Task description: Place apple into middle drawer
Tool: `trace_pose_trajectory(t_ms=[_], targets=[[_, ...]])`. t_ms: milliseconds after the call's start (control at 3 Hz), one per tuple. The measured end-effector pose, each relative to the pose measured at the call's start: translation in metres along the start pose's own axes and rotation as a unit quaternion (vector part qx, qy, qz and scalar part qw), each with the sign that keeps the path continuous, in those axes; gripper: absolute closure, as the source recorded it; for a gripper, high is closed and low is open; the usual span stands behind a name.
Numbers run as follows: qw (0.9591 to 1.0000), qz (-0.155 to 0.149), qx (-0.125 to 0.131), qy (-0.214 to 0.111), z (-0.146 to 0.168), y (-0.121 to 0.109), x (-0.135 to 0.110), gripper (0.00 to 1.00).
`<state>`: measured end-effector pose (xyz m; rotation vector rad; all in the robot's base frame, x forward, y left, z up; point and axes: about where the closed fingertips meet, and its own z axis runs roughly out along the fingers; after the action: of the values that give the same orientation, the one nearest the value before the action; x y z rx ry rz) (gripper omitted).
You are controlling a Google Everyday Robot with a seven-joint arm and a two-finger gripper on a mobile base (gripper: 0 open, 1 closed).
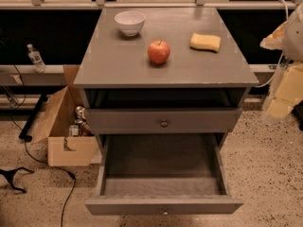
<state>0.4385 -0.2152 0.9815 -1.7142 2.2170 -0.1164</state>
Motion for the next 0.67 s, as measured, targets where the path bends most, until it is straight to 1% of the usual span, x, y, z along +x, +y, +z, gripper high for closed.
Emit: trace_pose_trajectory(t_ms=[333,667], targets=[[1.0000,0.000,0.000,0.000,0.000,0.000,0.000,0.00],[0.9993,0.014,0.004,-0.033,0.014,-0.022,-0.020,0.00]])
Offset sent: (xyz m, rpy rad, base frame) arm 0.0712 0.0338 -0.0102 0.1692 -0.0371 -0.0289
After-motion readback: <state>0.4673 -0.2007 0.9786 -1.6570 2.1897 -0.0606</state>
